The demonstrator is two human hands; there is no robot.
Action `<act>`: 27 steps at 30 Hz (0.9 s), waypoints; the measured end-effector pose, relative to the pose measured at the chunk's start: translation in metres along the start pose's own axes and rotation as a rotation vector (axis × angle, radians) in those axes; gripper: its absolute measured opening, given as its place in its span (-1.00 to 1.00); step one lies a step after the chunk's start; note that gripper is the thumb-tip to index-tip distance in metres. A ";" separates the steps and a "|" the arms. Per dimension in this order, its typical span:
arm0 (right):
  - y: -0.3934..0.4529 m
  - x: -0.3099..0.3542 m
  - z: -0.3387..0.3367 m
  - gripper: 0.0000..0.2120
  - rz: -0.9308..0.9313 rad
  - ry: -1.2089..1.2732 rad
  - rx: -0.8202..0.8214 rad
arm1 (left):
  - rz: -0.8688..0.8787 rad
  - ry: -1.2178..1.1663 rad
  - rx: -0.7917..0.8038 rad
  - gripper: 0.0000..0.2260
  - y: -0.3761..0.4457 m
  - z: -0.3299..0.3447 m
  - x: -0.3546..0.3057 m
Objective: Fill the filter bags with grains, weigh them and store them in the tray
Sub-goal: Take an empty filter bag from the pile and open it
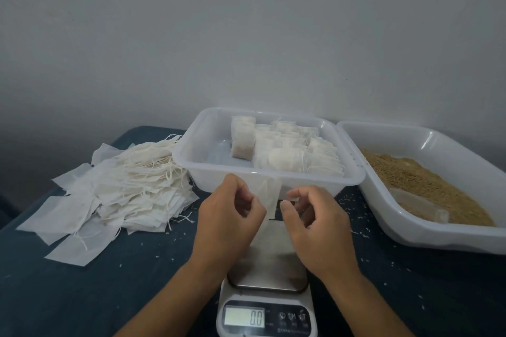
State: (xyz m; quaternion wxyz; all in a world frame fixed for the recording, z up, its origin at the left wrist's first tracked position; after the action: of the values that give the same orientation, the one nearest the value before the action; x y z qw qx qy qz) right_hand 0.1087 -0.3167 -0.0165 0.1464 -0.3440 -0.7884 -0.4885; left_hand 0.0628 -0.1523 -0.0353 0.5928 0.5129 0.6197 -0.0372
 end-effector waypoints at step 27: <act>0.009 -0.007 -0.018 -0.83 -0.299 0.081 0.375 | -0.115 -0.334 0.627 -0.53 0.002 -0.018 -0.016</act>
State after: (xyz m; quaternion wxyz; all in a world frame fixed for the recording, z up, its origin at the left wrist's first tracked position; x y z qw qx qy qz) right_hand 0.1180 -0.3320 -0.0056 0.1655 -0.1704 -0.9010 -0.3630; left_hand 0.0481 -0.1487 -0.0164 0.4965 0.6211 0.5007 -0.3421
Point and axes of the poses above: each hand's wrist, its own y-axis towards the middle knuckle, its own z-axis out of the palm, x = y × z, the point moved 1 cm from there along y, towards the middle knuckle, and after that the axes turned 5 degrees about -z, right-handed, at the moved point
